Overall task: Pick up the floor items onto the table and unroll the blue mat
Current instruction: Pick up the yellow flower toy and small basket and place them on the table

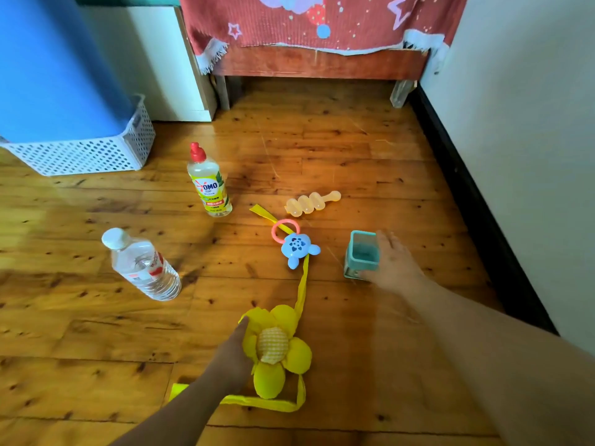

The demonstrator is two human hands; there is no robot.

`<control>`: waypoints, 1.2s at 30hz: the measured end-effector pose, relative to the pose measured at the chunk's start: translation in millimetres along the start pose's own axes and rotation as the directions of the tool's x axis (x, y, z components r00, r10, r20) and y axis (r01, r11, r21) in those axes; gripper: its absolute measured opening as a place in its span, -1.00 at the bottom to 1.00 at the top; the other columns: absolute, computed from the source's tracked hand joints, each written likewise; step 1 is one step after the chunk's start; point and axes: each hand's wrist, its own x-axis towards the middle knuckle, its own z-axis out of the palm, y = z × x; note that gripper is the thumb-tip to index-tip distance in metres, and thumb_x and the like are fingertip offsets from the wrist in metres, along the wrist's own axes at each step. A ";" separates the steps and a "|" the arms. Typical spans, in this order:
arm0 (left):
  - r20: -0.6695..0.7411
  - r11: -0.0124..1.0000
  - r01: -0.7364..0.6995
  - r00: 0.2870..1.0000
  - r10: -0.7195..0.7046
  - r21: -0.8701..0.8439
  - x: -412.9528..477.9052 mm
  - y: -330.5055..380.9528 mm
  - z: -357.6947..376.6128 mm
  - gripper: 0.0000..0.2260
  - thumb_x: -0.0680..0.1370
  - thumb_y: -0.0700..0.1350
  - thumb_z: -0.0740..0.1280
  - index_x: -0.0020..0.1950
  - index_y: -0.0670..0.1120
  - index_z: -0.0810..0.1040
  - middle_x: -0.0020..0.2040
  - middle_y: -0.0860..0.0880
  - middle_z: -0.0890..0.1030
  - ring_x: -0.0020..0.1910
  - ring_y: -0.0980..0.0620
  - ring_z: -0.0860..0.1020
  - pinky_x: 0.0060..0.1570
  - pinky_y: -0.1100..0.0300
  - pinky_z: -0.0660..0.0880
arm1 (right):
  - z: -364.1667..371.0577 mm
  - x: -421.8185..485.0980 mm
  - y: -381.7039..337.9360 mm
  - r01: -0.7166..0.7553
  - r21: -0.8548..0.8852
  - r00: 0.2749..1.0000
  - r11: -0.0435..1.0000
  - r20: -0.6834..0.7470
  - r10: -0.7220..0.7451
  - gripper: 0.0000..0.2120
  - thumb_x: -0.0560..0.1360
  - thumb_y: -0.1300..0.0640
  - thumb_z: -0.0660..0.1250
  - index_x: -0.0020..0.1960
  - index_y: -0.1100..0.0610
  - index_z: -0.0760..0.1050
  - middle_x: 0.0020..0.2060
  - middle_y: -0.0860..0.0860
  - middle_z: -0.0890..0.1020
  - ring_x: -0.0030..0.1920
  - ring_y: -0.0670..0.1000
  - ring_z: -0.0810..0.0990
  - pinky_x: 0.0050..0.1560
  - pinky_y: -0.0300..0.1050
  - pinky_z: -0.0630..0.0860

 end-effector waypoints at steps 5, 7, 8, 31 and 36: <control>0.021 0.988 0.049 0.999 -0.046 -0.143 -5.3 -4.6 -3.7 -0.31 0.50 -0.29 0.27 0.52 -0.02 0.01 0.15 -0.14 0.55 -0.12 0.03 0.52 -0.14 0.26 0.47 | 12.2 18.3 -5.2 -0.012 0.004 1.000 1.000 0.017 0.012 0.10 0.33 -0.13 0.49 0.53 -0.02 -0.25 0.55 0.06 -0.12 0.53 0.14 -0.11 0.47 0.16 0.00; 0.026 0.977 0.065 0.998 -0.061 -0.201 -6.9 -7.1 -2.6 -0.33 0.49 -0.35 0.24 0.52 -0.02 0.07 -0.06 -0.06 0.56 -0.32 0.15 0.48 -0.38 0.38 0.43 | 16.7 24.9 -5.7 -0.033 0.006 0.999 0.999 0.019 0.033 0.11 0.32 -0.20 0.47 0.53 -0.02 -0.26 0.55 0.07 -0.15 0.53 0.15 -0.15 0.47 0.15 -0.04; 0.026 0.973 0.071 0.997 -0.067 -0.221 -6.6 -8.6 -1.7 -0.34 0.48 -0.37 0.23 0.51 -0.03 0.08 -0.14 -0.01 0.54 -0.40 0.20 0.45 -0.46 0.40 0.40 | 19.6 27.5 -5.8 -0.051 0.018 0.998 0.999 0.023 0.051 0.10 0.33 -0.23 0.44 0.53 -0.02 -0.27 0.55 0.07 -0.17 0.53 0.15 -0.17 0.47 0.15 -0.05; 0.012 0.978 0.126 0.992 -0.126 -0.169 10.9 55.7 -45.4 -0.31 0.47 -0.38 0.15 0.49 0.16 0.10 -0.17 0.05 0.49 -0.33 0.02 0.48 -0.51 0.25 0.39 | 3.2 -13.5 -33.9 0.046 -0.007 0.999 0.999 -0.003 -0.046 -0.09 0.30 -0.16 0.48 0.44 0.11 0.08 0.30 0.06 0.29 0.26 0.05 0.37 0.16 -0.05 0.43; 0.016 0.984 0.079 0.997 -0.078 -0.157 -39.9 113.1 -93.7 -0.35 0.49 -0.40 0.13 0.50 0.07 0.11 0.03 -0.11 0.58 -0.24 -0.02 0.51 -0.42 0.26 0.42 | -82.9 -60.2 -56.1 0.077 0.036 0.997 0.996 -0.017 -0.076 -0.11 0.30 -0.26 0.44 0.42 0.12 0.12 0.26 0.07 0.32 0.25 0.05 0.36 0.18 -0.04 0.43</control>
